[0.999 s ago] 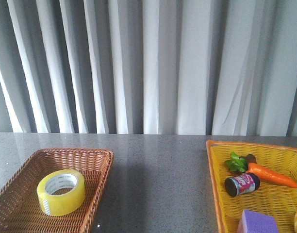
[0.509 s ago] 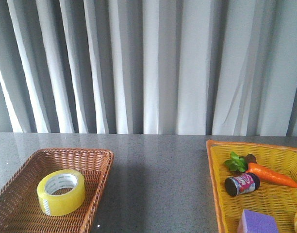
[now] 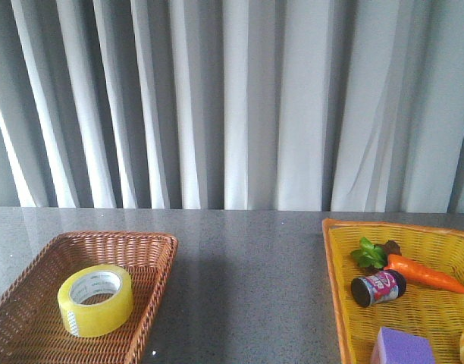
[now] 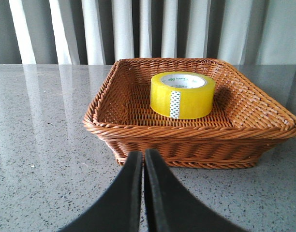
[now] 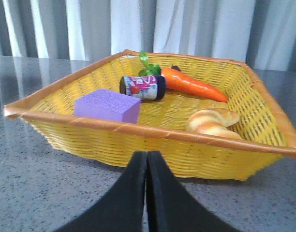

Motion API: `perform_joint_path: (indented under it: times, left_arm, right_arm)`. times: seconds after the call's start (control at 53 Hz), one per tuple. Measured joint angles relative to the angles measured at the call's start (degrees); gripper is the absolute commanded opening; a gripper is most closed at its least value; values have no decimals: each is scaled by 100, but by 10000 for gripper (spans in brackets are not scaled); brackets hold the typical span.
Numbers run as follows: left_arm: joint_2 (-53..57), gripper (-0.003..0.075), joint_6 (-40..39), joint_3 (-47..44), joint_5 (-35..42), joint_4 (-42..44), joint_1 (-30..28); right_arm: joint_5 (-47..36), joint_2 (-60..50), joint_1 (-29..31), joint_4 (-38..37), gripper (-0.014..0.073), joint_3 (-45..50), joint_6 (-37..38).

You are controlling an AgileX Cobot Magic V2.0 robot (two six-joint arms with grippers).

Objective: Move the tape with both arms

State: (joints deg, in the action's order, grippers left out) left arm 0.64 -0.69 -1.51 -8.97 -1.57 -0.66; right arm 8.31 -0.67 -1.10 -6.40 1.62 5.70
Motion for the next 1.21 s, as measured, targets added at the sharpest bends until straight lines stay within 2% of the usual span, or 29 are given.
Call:
perform_joint_path:
  times: [0.49, 1.207]
  left_arm:
    - [0, -6, 0, 0, 0, 0, 0]
    - [0, -6, 0, 0, 0, 0, 0]
  right_arm:
    - [-5, -8, 459, -5, -8, 0, 0]
    - [-5, -8, 465, -5, -8, 0, 0]
